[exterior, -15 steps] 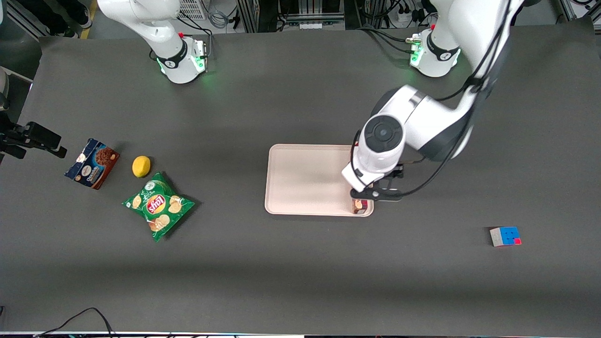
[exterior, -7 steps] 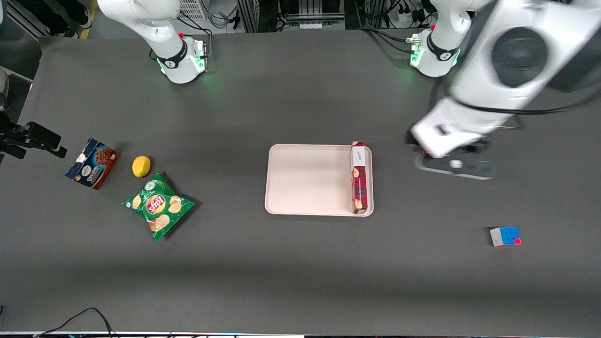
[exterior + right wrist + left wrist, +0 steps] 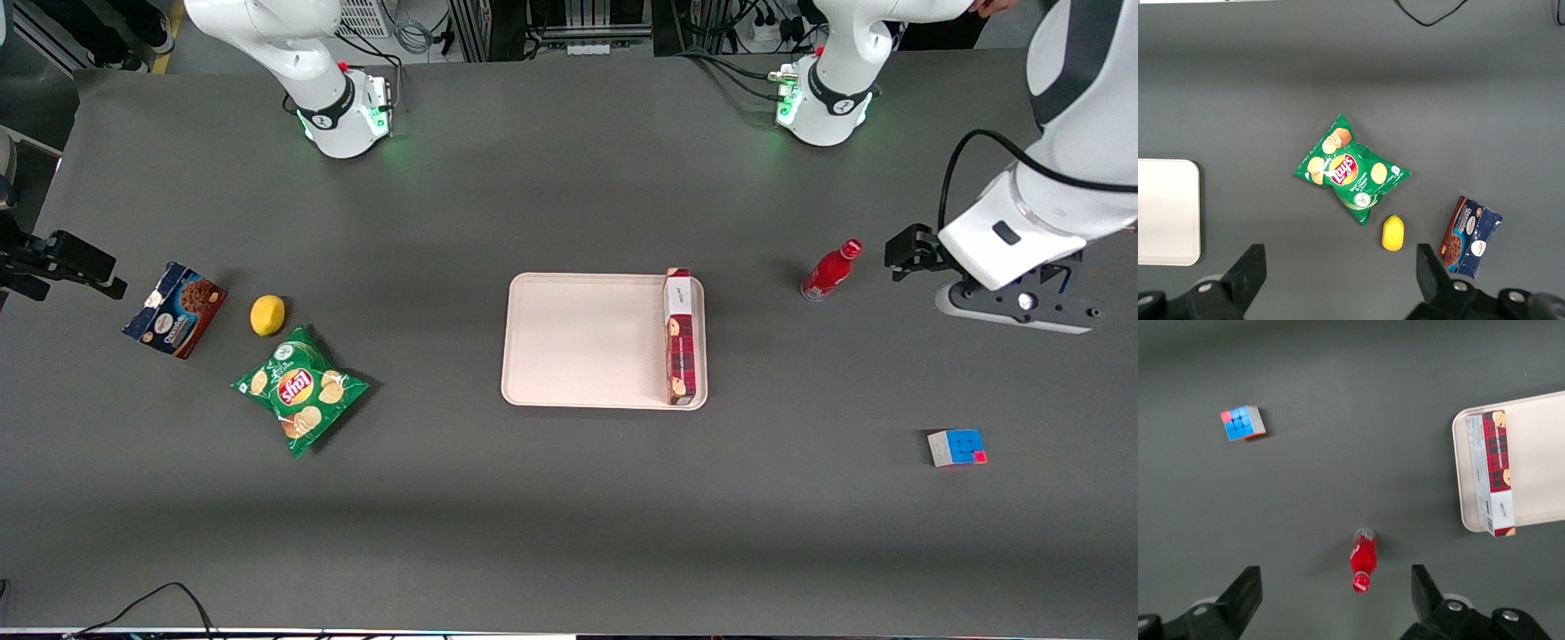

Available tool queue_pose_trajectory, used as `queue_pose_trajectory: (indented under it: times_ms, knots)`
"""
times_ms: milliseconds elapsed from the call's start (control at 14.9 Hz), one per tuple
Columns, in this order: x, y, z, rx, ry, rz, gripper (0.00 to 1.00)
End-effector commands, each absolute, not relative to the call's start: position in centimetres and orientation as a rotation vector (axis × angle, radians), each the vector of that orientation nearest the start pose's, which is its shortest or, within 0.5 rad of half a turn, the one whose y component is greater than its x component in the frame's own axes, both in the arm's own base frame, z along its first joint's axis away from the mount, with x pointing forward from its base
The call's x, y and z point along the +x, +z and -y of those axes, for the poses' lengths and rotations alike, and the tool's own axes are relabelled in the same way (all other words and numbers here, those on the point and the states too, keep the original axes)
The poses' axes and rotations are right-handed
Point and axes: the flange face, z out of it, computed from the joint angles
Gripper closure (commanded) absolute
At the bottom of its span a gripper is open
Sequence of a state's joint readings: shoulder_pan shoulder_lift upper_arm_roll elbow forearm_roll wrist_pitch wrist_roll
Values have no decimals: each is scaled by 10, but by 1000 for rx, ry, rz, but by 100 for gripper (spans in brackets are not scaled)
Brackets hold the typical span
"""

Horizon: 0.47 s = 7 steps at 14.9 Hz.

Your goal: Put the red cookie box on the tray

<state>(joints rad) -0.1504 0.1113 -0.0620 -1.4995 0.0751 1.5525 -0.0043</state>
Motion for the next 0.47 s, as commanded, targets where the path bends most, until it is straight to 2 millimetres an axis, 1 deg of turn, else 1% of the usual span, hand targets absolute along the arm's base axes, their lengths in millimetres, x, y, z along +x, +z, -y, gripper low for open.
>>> queue_pose_trajectory:
  times_ms: [0, 134, 201, 268, 335, 402]
  knots:
    - [543, 592, 111, -3044, -12, -311, 0]
    - [546, 596, 101, -3051, -22, -245, 0]
    - [547, 596, 101, -3052, -25, -224, 0]
    - [552, 592, 94, -3041, -30, -228, 0]
    - [558, 588, 74, -3034, -27, -184, 0]
    - [558, 587, 72, -3033, -23, -186, 0]
